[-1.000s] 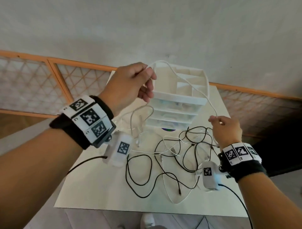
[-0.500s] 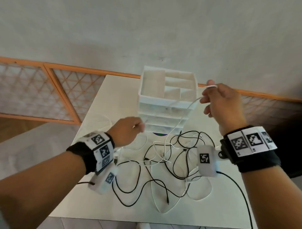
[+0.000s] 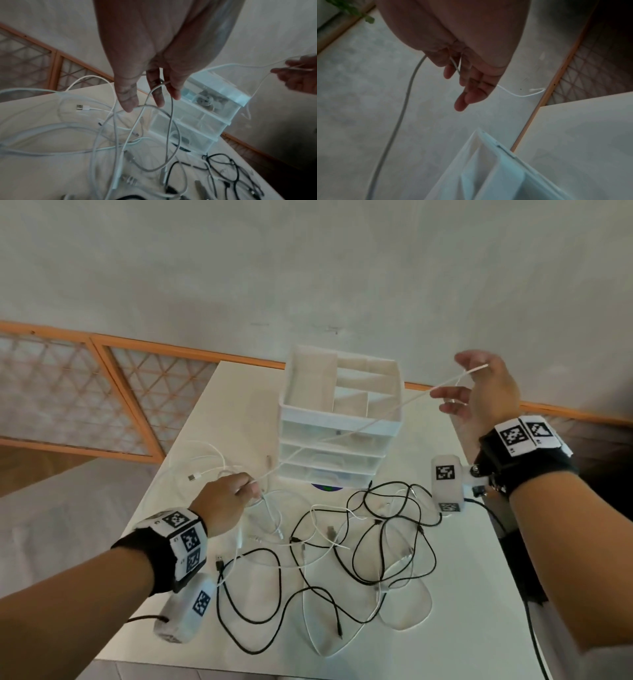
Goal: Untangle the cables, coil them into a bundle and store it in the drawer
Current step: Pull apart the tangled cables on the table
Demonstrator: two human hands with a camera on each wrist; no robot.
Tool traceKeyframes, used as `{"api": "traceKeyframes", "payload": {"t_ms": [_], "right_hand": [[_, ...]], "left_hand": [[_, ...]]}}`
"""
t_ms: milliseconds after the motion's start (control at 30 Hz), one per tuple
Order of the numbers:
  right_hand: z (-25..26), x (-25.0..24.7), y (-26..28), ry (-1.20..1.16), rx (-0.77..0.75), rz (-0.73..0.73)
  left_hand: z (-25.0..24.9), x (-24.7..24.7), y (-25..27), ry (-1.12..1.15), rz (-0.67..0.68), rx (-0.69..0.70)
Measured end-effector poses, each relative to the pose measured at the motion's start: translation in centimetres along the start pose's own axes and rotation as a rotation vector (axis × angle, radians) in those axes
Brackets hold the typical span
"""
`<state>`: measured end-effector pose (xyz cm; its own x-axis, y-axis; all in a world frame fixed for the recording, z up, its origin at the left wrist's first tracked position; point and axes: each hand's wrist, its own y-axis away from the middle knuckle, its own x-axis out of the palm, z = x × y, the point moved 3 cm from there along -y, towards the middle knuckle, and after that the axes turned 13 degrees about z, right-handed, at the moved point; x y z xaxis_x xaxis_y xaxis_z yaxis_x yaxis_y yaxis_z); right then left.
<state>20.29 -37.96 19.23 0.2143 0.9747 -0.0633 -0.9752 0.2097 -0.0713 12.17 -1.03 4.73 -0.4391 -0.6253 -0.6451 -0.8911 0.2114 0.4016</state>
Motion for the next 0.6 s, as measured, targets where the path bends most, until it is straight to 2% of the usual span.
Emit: {"api": "traceKeyframes", "payload": {"t_ms": [33,100,133,200,267,333,367,467,533,600], "right_hand": [[-0.6,-0.4,-0.3,0.103,0.030,0.025],[-2.2,-0.7,0.0,0.455,0.138,0.054],[-2.7,-0.6,0.8,0.587,0.142,0.033],[-3.0,1.2,3.4,0.626,0.035,0.066],[-2.8,5.3,7.3,0.597,-0.085,0.328],[-3.9,9.8,10.7,0.692,-0.085,0.649],[-5.0,11.4,11.5,0.783,-0.077,0.715],[-8.3,11.3,10.2,0.987,0.110,0.633],[-8.9,8.9,8.5,0.968,0.210,0.518],[-7.8,6.6,7.4,0.873,0.172,0.368]], "left_hand": [[-0.5,-0.4,0.1,0.018,-0.031,0.020],[-1.5,-1.2,0.2,0.076,-0.084,0.056],[-2.2,-1.8,0.2,0.120,-0.099,0.078],[-3.7,-2.6,0.2,0.176,-0.091,0.131],[-5.9,-2.9,0.3,0.139,-0.022,0.189],[-8.1,-2.5,0.6,0.095,0.054,0.274],[-8.8,-2.3,0.8,0.102,0.086,0.321],[-8.7,-2.0,1.1,0.132,0.116,0.380],[-6.8,-1.9,1.0,0.032,0.108,0.309],[-4.4,-1.1,0.8,-0.083,0.149,0.188]]}}
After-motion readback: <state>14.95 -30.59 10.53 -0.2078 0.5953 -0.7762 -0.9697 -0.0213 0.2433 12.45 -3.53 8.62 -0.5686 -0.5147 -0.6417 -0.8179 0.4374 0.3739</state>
